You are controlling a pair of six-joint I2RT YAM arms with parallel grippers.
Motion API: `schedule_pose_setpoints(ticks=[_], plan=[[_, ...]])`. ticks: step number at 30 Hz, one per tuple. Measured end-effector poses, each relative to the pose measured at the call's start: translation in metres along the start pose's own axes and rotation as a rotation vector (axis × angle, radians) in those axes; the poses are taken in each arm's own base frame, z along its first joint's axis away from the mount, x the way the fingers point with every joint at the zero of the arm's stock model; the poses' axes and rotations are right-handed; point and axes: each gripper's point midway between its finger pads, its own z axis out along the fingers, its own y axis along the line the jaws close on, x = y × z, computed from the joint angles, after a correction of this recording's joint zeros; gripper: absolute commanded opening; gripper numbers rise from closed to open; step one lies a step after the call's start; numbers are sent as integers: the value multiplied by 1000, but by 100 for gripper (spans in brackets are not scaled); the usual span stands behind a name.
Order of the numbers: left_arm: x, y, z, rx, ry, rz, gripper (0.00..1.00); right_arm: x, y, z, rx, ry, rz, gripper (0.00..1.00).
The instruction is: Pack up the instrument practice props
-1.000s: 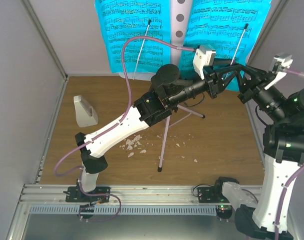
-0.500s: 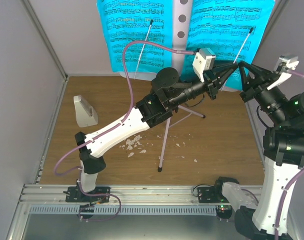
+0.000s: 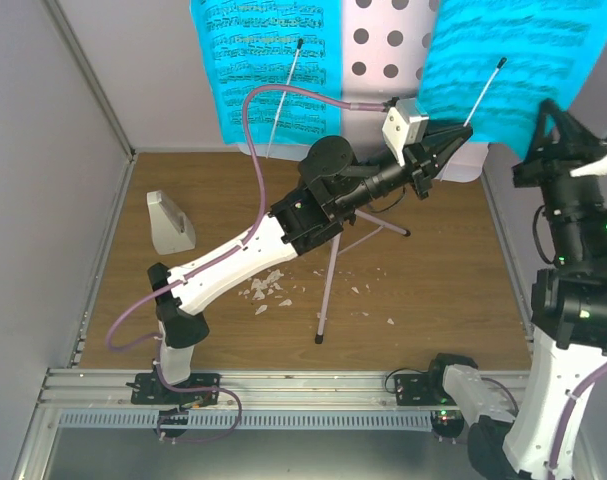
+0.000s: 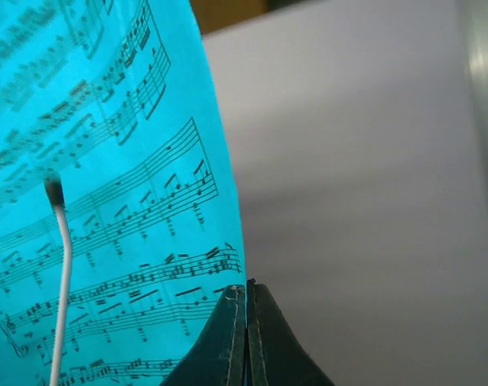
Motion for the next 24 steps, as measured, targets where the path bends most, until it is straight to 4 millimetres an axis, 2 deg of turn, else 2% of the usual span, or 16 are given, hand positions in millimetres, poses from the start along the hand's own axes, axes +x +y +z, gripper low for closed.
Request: schedule_pose_setpoints(ticks=[2,6,8,10,13,19,21,24], plan=[[0,1,0,2,0,-4,0,-26,-3,-8,57,-83,-38,0],[0,3,-1,9,2,-13,0,-82,-7,-41,202,-276,-119,1],[0,5,-1,9,3,-17,2,-99,-11,-55,263,-341,-142,1],[-1,7,-1,10,4,-21,8,-101,-20,-60,320,-366,-152,0],[-1,9,-2,16,6,-35,14,-76,-47,-51,416,-321,-146,1],[3,18,-4,16,28,-43,17,20,-111,-24,584,-100,-119,1],[2,19,-4,22,30,-48,15,40,-121,-21,608,-56,-107,1],[2,19,-5,36,34,-54,14,56,-128,-22,622,-29,-89,0]])
